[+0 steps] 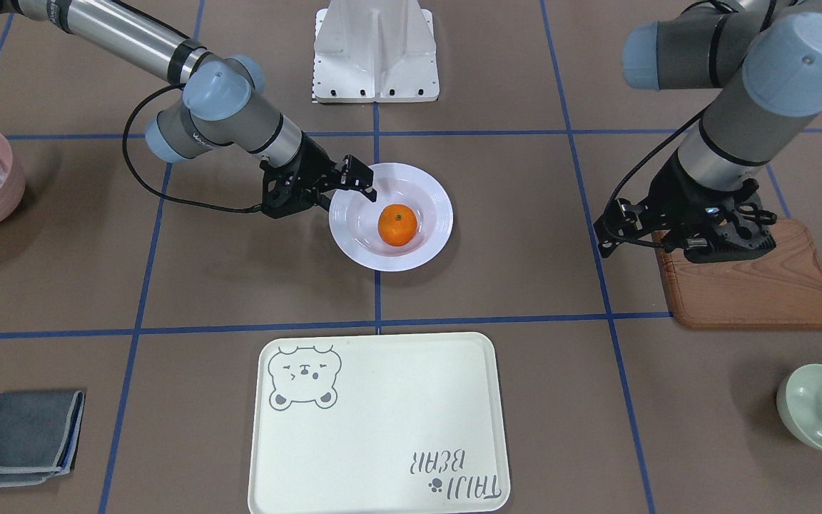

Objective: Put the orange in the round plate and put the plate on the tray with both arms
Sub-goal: 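Grip the white plate rim nearest the right gripper and close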

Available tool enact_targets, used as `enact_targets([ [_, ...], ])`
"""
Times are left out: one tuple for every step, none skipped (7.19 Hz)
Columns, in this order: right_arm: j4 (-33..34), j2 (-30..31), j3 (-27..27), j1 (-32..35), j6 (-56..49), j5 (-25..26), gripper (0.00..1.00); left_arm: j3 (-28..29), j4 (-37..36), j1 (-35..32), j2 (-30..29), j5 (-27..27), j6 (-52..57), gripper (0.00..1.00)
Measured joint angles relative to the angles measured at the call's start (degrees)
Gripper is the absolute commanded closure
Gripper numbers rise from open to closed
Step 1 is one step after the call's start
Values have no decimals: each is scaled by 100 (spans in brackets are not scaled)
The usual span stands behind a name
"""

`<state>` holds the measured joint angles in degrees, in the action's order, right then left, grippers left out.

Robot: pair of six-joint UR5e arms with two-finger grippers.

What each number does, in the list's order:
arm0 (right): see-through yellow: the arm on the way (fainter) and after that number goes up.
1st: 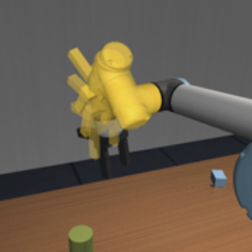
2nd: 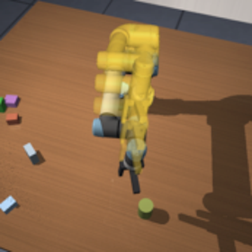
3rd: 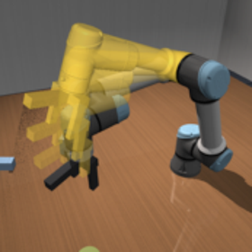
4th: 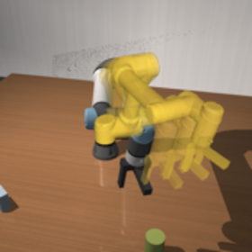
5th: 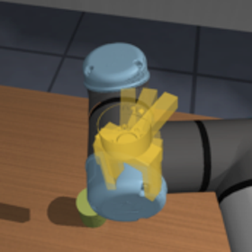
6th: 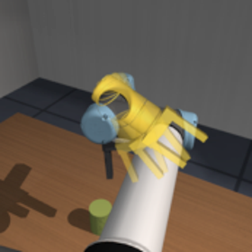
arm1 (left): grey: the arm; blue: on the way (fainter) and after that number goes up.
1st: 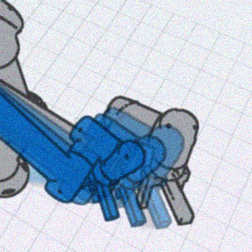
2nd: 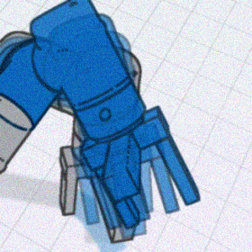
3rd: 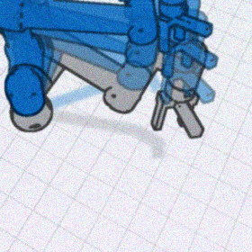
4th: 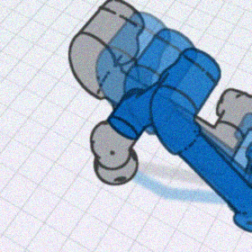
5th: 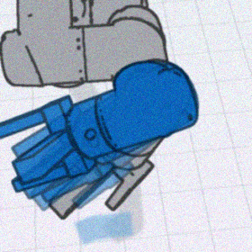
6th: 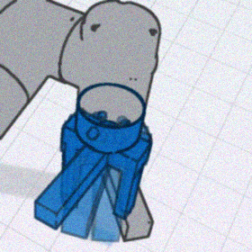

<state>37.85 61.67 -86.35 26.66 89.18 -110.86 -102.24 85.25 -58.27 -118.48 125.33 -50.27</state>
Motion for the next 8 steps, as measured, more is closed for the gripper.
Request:
enact_targets([
  [-3,-16,20,-6,58,25,50,2,0,0,0,0,0,2],
  [-7,-28,27,-7,118,39,55,2,2,0,0,0,0,2],
  [-11,-36,27,-6,146,44,62,2,6,0,2,0,0,2],
  [-16,-38,23,-5,156,46,68,6,7,0,6,0,0,2],
  [-22,-41,15,-3,159,47,74,7,8,0,7,0,0,2],
  [-28,-44,6,-3,161,47,81,7,9,0,8,0,0,2],
  [-54,-45,0,-3,161,49,87,8,9,0,9,0,0,2],
  [-101,-44,-3,-3,163,53,96,9,9,0,9,0,0,2],
])
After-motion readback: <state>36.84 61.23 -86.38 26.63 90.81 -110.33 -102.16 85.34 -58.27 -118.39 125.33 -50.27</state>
